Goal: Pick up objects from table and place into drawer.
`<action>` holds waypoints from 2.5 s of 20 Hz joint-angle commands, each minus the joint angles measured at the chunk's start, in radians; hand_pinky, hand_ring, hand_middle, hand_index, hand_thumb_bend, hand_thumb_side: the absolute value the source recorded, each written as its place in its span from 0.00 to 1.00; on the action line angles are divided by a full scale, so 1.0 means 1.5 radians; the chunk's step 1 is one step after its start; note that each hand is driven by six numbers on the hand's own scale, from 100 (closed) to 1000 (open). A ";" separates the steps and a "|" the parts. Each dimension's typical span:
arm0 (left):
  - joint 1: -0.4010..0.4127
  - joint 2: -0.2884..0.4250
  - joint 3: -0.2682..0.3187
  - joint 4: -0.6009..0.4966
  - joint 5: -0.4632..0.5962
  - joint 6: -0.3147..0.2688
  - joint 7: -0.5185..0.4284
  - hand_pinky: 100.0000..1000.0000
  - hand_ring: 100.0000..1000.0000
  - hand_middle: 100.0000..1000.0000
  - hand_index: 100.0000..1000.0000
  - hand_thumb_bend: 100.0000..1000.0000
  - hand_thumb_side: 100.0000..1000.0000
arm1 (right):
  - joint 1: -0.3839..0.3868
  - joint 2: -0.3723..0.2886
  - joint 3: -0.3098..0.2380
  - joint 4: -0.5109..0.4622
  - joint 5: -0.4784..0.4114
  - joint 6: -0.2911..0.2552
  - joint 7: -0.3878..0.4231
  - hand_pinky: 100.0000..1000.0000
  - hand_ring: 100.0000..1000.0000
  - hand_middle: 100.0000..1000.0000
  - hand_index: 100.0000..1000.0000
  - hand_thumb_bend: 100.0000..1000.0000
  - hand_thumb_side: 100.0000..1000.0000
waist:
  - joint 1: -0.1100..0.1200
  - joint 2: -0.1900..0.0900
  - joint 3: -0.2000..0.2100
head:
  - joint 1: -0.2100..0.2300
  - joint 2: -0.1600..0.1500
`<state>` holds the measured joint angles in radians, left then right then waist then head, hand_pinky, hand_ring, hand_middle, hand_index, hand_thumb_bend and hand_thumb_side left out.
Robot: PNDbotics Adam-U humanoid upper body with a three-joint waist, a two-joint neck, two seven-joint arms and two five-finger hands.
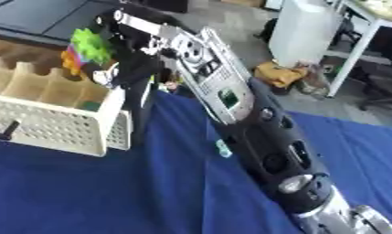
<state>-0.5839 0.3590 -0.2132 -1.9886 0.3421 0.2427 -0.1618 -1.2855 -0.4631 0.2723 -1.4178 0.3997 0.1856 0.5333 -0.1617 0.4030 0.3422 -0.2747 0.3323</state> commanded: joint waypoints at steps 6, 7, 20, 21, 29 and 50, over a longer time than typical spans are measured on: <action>-0.009 0.001 0.001 -0.008 -0.007 0.005 -0.002 0.12 0.00 0.08 0.81 0.05 1.00 | -0.015 -0.003 -0.003 0.004 0.010 -0.020 0.008 0.20 0.46 0.24 0.58 0.00 0.16 | 0.006 -0.011 0.002 | -0.001 -0.004; -0.008 0.000 0.001 -0.008 -0.007 0.006 -0.001 0.12 0.00 0.07 0.81 0.05 1.00 | -0.015 -0.004 -0.004 -0.001 0.007 -0.024 0.014 0.23 0.48 0.29 0.62 0.00 0.22 | 0.006 -0.011 0.001 | -0.001 -0.003; -0.005 -0.001 0.000 -0.008 -0.011 0.015 -0.003 0.11 0.00 0.07 0.81 0.05 1.00 | 0.003 -0.045 -0.015 -0.063 -0.005 -0.039 0.057 0.32 0.58 0.46 0.80 0.11 0.38 | 0.004 -0.012 -0.004 | 0.004 0.001; -0.006 -0.002 0.000 -0.008 -0.011 0.015 -0.002 0.11 0.00 0.07 0.81 0.05 1.00 | 0.005 -0.049 -0.015 -0.067 -0.005 -0.038 0.059 0.32 0.58 0.46 0.80 0.13 0.38 | 0.004 -0.012 -0.004 | 0.004 0.001; -0.007 -0.004 -0.002 -0.008 -0.009 0.019 -0.004 0.10 0.00 0.07 0.80 0.06 1.00 | 0.010 -0.060 -0.020 -0.063 0.016 -0.021 0.045 0.33 0.60 0.49 0.87 0.14 0.39 | 0.001 -0.013 -0.003 | 0.002 -0.002; -0.008 -0.007 -0.002 -0.008 -0.016 0.020 -0.008 0.11 0.00 0.07 0.80 0.05 1.00 | 0.019 -0.073 -0.045 -0.117 -0.002 -0.016 -0.014 0.31 0.59 0.45 0.86 0.14 0.47 | -0.003 -0.013 -0.005 | 0.010 0.004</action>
<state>-0.5831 0.3416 -0.2196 -1.9860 0.3215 0.2790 -0.1731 -1.2408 -0.5366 0.2303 -1.5566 0.4152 0.1619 0.5244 -0.1811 0.4072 0.3348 -0.2639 0.3355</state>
